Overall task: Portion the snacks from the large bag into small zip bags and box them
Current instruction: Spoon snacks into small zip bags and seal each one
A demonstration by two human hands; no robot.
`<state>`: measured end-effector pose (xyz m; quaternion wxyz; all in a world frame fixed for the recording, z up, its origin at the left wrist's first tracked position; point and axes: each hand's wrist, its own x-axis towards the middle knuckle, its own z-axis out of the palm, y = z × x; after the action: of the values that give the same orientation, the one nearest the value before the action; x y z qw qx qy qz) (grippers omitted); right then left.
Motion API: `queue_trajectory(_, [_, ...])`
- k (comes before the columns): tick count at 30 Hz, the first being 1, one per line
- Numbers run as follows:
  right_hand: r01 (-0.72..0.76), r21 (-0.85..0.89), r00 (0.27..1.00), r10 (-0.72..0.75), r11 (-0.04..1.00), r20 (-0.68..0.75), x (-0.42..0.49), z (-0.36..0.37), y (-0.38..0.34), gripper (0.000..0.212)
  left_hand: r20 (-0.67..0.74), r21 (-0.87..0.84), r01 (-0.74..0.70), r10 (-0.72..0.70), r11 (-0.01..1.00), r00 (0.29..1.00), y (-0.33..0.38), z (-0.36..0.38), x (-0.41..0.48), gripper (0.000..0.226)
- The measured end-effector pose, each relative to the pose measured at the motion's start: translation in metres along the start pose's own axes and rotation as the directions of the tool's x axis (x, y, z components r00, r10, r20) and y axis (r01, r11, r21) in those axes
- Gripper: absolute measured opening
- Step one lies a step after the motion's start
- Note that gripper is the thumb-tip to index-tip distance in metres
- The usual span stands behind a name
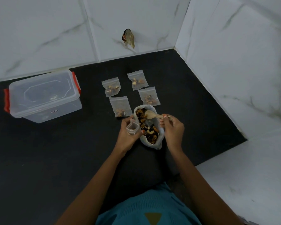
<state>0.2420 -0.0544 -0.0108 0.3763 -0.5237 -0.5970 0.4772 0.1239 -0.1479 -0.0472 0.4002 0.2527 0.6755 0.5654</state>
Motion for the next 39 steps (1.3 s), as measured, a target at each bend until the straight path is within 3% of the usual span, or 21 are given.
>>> queue_trajectory(6, [-0.004,0.005,1.000,0.003,1.000,0.010,-0.002,0.011,-0.002,0.015,-0.010,0.005,-0.005,0.005,1.000,1.000,0.001,0.001,-0.002,0.062])
queue_trajectory(12, [0.020,-0.017,0.999,-0.020,1.000,0.029,-0.006,0.023,-0.003,0.015,0.017,-0.013,-0.004,0.004,1.000,1.000,0.006,0.002,-0.002,0.054])
queue_trajectory(23, [-0.156,0.118,0.988,0.154,0.981,0.029,-0.002,0.027,-0.001,0.022,0.035,-0.001,0.008,-0.008,1.000,0.999,0.010,-0.001,0.001,0.053])
queue_trajectory(29, [-0.350,0.357,0.932,0.362,0.866,0.034,0.004,0.017,-0.002,0.018,0.033,0.012,0.014,-0.015,1.000,0.999,0.009,-0.003,0.000,0.054])
queue_trajectory(35, [-0.367,0.392,0.923,0.382,0.844,0.042,0.003,0.005,-0.005,0.018,0.033,0.001,0.035,-0.035,0.999,0.999,0.009,-0.002,0.000,0.056])
queue_trajectory(39, [-0.393,0.402,0.914,0.400,0.827,0.069,0.000,-0.005,-0.005,0.017,-0.015,0.073,-0.024,0.025,0.997,1.000,0.007,-0.001,-0.001,0.052])
